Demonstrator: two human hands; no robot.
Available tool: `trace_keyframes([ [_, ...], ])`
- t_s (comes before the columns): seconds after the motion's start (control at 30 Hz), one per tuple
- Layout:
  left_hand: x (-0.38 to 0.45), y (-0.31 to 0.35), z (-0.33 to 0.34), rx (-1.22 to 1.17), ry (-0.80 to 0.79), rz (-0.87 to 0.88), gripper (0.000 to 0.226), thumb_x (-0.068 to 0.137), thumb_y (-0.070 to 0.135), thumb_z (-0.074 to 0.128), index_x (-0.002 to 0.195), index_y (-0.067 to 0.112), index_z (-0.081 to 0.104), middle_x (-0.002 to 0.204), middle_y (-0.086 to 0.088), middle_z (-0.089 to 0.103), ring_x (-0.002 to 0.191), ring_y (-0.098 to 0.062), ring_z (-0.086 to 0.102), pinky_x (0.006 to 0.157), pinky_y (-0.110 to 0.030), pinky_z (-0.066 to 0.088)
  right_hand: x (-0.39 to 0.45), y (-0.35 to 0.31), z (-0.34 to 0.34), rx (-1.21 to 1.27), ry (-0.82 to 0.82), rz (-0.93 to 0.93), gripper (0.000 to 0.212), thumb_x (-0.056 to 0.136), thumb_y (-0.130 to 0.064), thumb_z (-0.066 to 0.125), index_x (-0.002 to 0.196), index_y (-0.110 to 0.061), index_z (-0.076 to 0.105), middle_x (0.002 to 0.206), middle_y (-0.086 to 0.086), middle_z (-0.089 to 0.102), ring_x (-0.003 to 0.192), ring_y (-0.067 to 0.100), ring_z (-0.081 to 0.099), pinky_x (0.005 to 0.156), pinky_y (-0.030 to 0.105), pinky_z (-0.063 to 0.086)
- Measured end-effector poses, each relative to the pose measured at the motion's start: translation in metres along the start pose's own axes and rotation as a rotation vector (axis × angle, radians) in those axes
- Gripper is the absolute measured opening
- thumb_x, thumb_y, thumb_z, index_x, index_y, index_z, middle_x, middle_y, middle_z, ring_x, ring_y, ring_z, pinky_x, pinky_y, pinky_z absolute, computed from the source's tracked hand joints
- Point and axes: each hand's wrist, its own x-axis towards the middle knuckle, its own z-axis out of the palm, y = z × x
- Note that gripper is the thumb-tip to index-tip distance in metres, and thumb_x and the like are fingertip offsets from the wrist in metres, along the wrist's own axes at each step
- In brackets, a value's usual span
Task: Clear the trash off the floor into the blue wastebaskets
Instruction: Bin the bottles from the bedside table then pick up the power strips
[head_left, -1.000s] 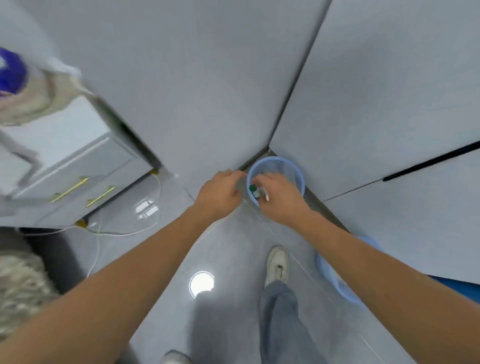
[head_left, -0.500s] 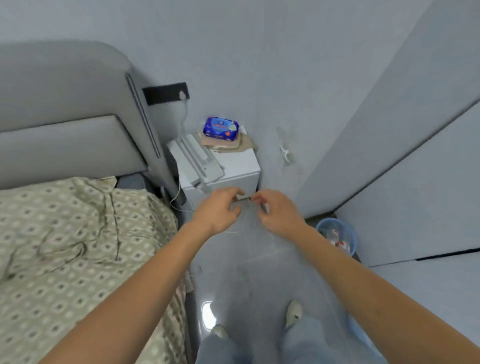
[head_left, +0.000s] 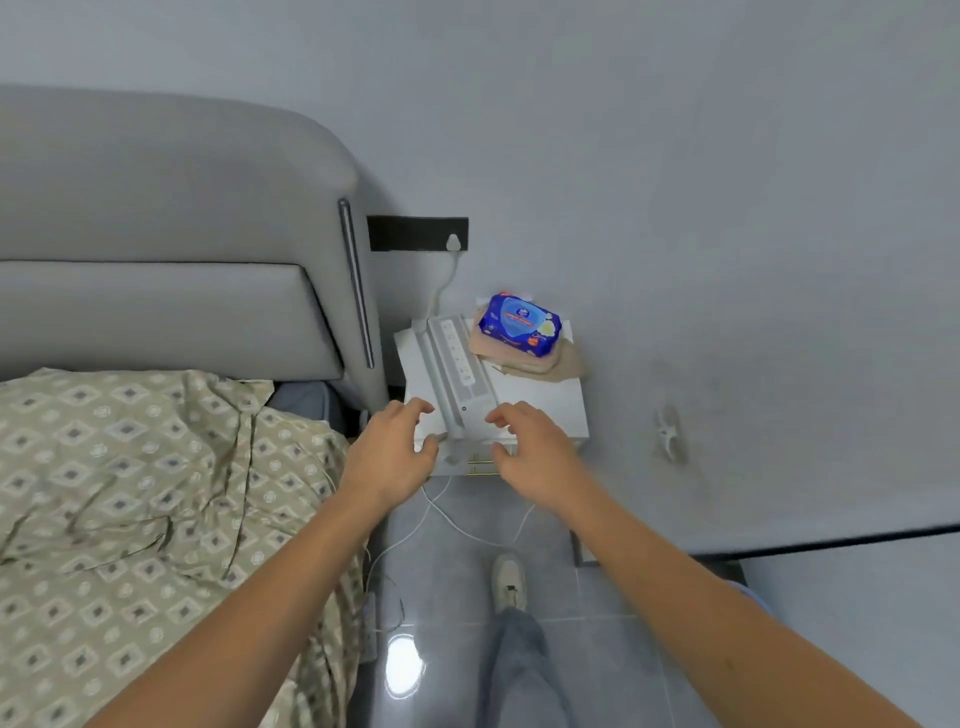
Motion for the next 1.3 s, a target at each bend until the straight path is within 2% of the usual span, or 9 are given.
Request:
trace_keyframes([
  [0.27,0.201,-0.067,0.121,-0.096,-0.014,-0.511,0.068,0.092,0.047,0.060,0.151,0.030,0.030,0.146,-0.014,0.039,0.128,-0.042,0.047,0.099,-0.050,0.046,0.210,0.121,0.078,-0.123,-0.087,0.136,0.060,0.091,-0.036,0.067,0.145,-0.028,0.043,0.147,0.005,0.038,0.131,0.032,0.040,0.094,0.047,0.052],
  [0.4,0.254,-0.109,0.177,-0.052,-0.008,-0.622,0.078,0.090,0.054,0.061,0.154,0.035,0.020,0.147,-0.015,0.032,0.130,-0.045,0.041,0.090,-0.050,0.046,0.273,0.151,0.145,-0.170,-0.190,0.157,0.070,0.089,-0.038,0.068,0.150,-0.030,0.033,0.154,0.009,0.027,0.131,0.037,0.038,0.095,0.049,0.051],
  [0.57,0.277,-0.134,0.223,-0.028,-0.030,-0.620,0.084,0.089,0.052,0.064,0.152,0.045,0.009,0.134,-0.012,0.038,0.107,-0.039,0.057,0.079,-0.045,0.048,0.304,0.163,0.204,-0.256,-0.120,0.177,0.085,0.082,-0.047,0.074,0.150,-0.032,0.025,0.153,0.011,0.024,0.128,0.037,0.036,0.095,0.051,0.049],
  [0.63,0.281,-0.136,0.235,-0.033,-0.010,-0.609,0.091,0.091,0.045,0.064,0.154,0.046,-0.001,0.131,-0.011,0.040,0.088,-0.031,0.054,0.071,-0.040,0.048,0.309,0.166,0.218,-0.296,-0.077,0.188,0.090,0.078,-0.047,0.079,0.149,-0.033,0.025,0.158,0.011,0.015,0.131,0.038,0.033,0.095,0.053,0.048],
  [0.7,0.284,-0.136,0.240,-0.055,0.022,-0.604,0.095,0.091,0.039,0.065,0.156,0.045,-0.004,0.130,-0.010,0.042,0.082,-0.027,0.048,0.067,-0.037,0.047,0.313,0.170,0.226,-0.315,-0.060,0.194,0.094,0.075,-0.046,0.081,0.149,-0.035,0.024,0.161,0.011,0.008,0.131,0.040,0.032,0.092,0.053,0.048],
  [0.83,0.277,-0.134,0.231,-0.089,0.079,-0.574,0.085,0.093,0.038,0.061,0.156,0.042,0.004,0.129,-0.010,0.044,0.079,-0.025,0.049,0.066,-0.037,0.046,0.312,0.169,0.225,-0.345,-0.059,0.175,0.098,0.070,-0.042,0.082,0.149,-0.035,0.024,0.161,0.010,0.011,0.126,0.043,0.036,0.087,0.052,0.049],
  [1.0,0.246,-0.129,0.194,-0.104,0.138,-0.536,0.071,0.092,0.042,0.058,0.151,0.044,0.017,0.134,-0.006,0.047,0.086,-0.032,0.062,0.069,-0.037,0.049,0.284,0.146,0.203,-0.272,-0.040,0.158,0.082,0.076,-0.043,0.072,0.145,-0.034,0.031,0.152,0.006,0.019,0.120,0.038,0.037,0.087,0.050,0.048],
  [1.2,0.172,-0.114,0.148,-0.154,0.188,-0.456,0.069,0.093,0.040,0.060,0.151,0.041,0.023,0.133,-0.007,0.047,0.088,-0.021,0.050,0.071,-0.036,0.042,0.202,0.116,0.173,-0.142,-0.060,0.136,0.075,0.079,-0.049,0.064,0.146,-0.036,0.033,0.143,-0.001,0.024,0.120,0.034,0.037,0.093,0.049,0.049],
  [1.3,0.120,-0.104,0.131,-0.163,0.180,-0.390,0.068,0.092,0.040,0.060,0.151,0.041,0.024,0.133,-0.006,0.048,0.097,-0.026,0.055,0.073,-0.038,0.042,0.142,0.103,0.162,-0.094,-0.056,0.109,0.076,0.081,-0.050,0.063,0.149,-0.037,0.031,0.145,-0.003,0.023,0.121,0.031,0.036,0.096,0.045,0.047],
])
